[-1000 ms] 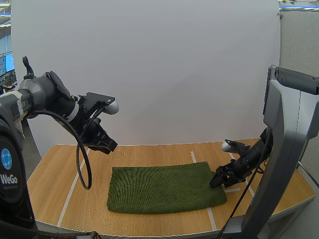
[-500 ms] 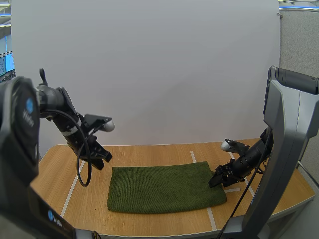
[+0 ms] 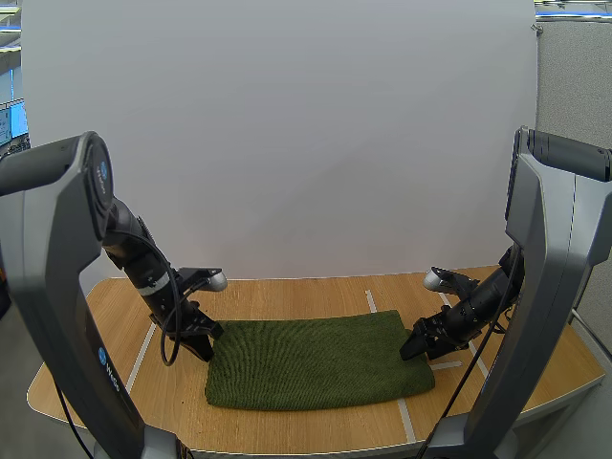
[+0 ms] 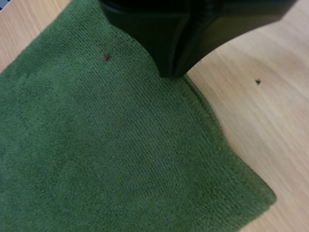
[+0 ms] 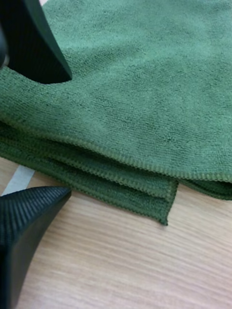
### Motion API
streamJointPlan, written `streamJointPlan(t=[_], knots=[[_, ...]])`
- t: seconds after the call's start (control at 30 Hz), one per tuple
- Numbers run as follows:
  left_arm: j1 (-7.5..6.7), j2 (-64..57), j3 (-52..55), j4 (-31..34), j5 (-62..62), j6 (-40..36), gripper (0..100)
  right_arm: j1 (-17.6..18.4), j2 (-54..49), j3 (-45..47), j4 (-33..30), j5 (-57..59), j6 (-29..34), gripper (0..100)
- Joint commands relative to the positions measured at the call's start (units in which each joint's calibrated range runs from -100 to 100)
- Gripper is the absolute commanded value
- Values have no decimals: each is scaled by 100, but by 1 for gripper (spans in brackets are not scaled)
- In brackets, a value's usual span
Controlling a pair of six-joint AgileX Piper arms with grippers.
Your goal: Fold the towel
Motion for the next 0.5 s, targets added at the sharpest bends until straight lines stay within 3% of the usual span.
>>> streamJointPlan(t=[0.0,0.47], knots=[[6,462,18,-339,-304,283,0,-29,-5,10,-16,232,-54,100],[6,744,18,-417,-611,378,0,-29,-5,10,-16,326,-54,100]])
